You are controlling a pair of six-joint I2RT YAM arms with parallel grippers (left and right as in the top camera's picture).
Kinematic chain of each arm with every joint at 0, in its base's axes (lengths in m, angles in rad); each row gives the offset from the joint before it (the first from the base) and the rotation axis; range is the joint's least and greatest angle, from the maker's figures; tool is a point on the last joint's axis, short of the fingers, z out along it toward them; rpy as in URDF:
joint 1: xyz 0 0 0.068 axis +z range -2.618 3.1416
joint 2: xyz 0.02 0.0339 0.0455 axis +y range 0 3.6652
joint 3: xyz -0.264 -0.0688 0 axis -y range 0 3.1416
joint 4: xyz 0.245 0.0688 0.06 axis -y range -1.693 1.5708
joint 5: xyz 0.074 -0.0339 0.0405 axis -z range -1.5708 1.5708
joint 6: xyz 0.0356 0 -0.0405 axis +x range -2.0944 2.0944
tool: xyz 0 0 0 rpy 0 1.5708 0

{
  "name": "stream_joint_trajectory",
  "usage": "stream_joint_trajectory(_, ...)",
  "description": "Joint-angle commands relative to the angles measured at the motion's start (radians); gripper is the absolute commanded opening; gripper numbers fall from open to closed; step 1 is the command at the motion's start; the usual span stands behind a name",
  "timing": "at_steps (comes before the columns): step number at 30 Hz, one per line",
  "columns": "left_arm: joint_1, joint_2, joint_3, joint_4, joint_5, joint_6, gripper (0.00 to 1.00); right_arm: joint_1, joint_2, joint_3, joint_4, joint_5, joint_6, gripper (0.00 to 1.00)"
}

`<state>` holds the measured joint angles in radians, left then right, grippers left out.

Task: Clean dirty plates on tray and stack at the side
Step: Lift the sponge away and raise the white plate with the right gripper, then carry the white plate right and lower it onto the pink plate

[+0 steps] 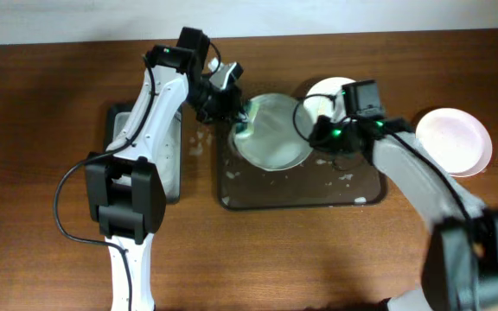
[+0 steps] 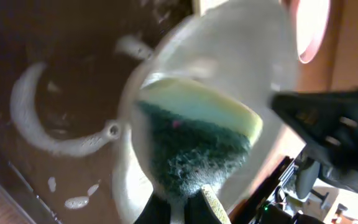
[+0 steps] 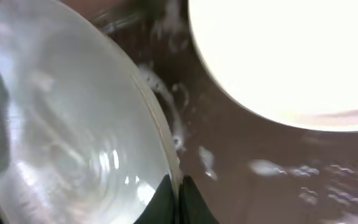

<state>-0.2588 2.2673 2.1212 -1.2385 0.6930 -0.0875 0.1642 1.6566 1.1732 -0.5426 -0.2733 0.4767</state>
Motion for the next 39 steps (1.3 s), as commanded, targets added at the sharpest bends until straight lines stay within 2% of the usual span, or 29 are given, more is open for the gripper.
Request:
stream_joint_trajectory(1, -0.002, -0.011, 0.026, -0.008, -0.023, 0.032, 0.01, -0.003, -0.160, 0.002, -0.083, 0.316, -0.055, 0.04)
stream_joint_trajectory(6, -0.028, -0.010, 0.026, -0.028, -0.264, 0.026, 0.01, -0.001, -0.315, 0.002, -0.142, 0.652, -0.050, 0.04)
stream_joint_trajectory(11, -0.074, -0.008, 0.026, -0.028, -0.437, 0.000, 0.01, 0.014, -0.352, 0.002, -0.162, 0.951, -0.050, 0.04)
stream_joint_trajectory(15, -0.079, -0.005, 0.026, -0.014, -0.492, -0.057, 0.01, 0.101, -0.352, 0.002, -0.187, 1.211, -0.051, 0.04)
stream_joint_trajectory(18, -0.079, -0.005, 0.026, 0.004, -0.492, -0.057, 0.01, 0.206, -0.348, 0.002, -0.190, 1.471, -0.056, 0.04)
stream_joint_trajectory(21, -0.079, -0.005, 0.026, 0.008, -0.492, -0.057, 0.01, 0.301, -0.336, 0.001, -0.212, 1.623, -0.058, 0.04)
stream_joint_trajectory(27, -0.079, -0.005, 0.026, 0.008, -0.492, -0.057, 0.01, 0.421, -0.249, 0.001, -0.259, 1.644, -0.059, 0.04)
stream_joint_trajectory(33, -0.079, -0.005, 0.026, 0.015, -0.493, -0.057, 0.01, 0.425, -0.108, 0.001, -0.288, 1.704, -0.058, 0.04)
stream_joint_trajectory(39, -0.079, -0.005, 0.026, 0.015, -0.500, -0.057, 0.01, 0.425, -0.067, 0.001, -0.289, 1.695, -0.057, 0.04)
